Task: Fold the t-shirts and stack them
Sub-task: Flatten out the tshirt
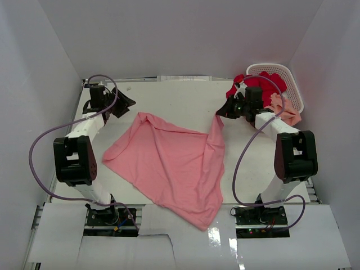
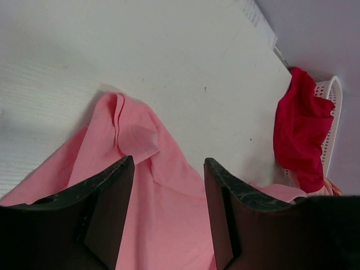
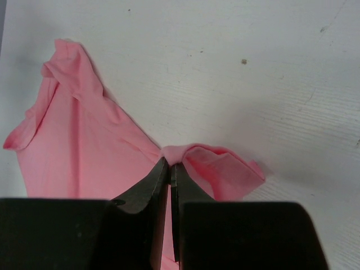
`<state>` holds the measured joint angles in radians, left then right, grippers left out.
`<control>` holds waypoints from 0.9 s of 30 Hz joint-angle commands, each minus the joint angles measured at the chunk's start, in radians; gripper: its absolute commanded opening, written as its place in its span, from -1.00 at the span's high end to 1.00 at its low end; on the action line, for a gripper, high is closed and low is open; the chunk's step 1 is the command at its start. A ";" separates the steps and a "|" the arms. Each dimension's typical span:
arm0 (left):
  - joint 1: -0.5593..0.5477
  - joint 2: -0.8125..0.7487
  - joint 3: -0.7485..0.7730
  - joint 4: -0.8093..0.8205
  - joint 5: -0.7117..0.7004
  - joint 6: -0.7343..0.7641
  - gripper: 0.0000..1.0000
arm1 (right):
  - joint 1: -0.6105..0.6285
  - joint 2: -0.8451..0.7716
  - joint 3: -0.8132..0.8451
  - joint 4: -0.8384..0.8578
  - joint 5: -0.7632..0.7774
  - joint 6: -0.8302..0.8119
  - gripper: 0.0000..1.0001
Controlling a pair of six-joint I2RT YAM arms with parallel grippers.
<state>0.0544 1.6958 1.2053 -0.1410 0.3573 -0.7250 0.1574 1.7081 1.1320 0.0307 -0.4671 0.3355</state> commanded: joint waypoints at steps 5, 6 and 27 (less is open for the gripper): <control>-0.004 -0.019 -0.182 0.095 0.074 -0.077 -0.27 | -0.004 -0.041 -0.041 0.069 -0.013 0.002 0.85; -0.004 -0.016 -0.187 0.101 0.080 -0.070 -0.29 | -0.004 -0.039 -0.041 0.069 -0.018 0.002 0.85; -0.016 0.130 -0.245 0.290 0.175 -0.381 -0.51 | -0.004 -0.051 -0.041 0.060 -0.008 -0.001 0.85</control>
<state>0.0486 1.8496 0.9649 0.0937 0.5209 -1.0077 0.1574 1.6985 1.0840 0.0555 -0.4732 0.3370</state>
